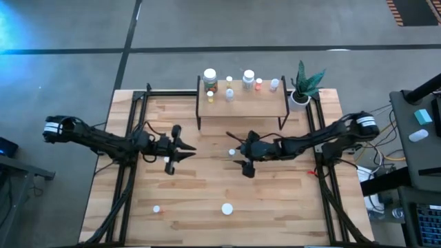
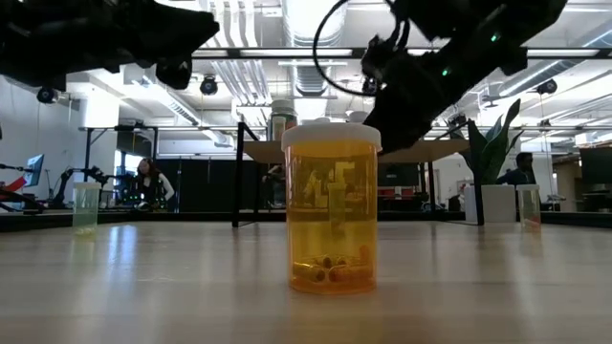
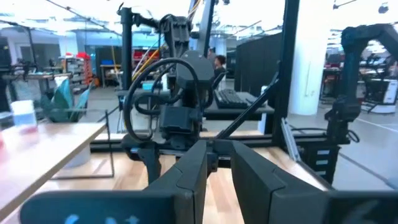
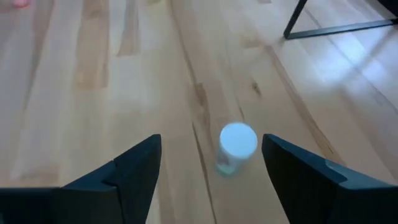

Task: Pick and place medicine bottles onto shelf by color
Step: Put the blue pill bottle on the shelf

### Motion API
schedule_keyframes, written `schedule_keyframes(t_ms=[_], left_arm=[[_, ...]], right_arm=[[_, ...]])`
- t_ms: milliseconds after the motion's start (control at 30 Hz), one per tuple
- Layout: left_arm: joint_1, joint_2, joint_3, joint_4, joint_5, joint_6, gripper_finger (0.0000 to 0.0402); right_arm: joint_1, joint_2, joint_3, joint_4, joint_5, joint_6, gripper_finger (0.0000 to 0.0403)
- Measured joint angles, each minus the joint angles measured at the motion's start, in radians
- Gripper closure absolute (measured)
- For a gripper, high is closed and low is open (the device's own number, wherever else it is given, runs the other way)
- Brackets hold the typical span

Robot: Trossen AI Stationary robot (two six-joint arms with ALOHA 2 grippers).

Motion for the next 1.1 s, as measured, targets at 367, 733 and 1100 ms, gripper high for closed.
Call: schedule_keyframes(t_ms=[367,733,1100], left_arm=[[0.000,0.005,-0.018,0.009,-0.020,0.001,0.0348],[0.000,0.004,-0.022,0.008,-0.020,0.001,0.0348],[0.000,0.004,-0.023,0.007,-0.021,0.002,0.0348]], right_arm=[[-0.019,0.088,0.002,0.079,0.032,0.006,0.0170],[-0.048,0.173,0.002,0.151,0.023,0.005,0.0224],[-0.048,0.151,0.002,0.166,0.015,-0.002,0.0315]])
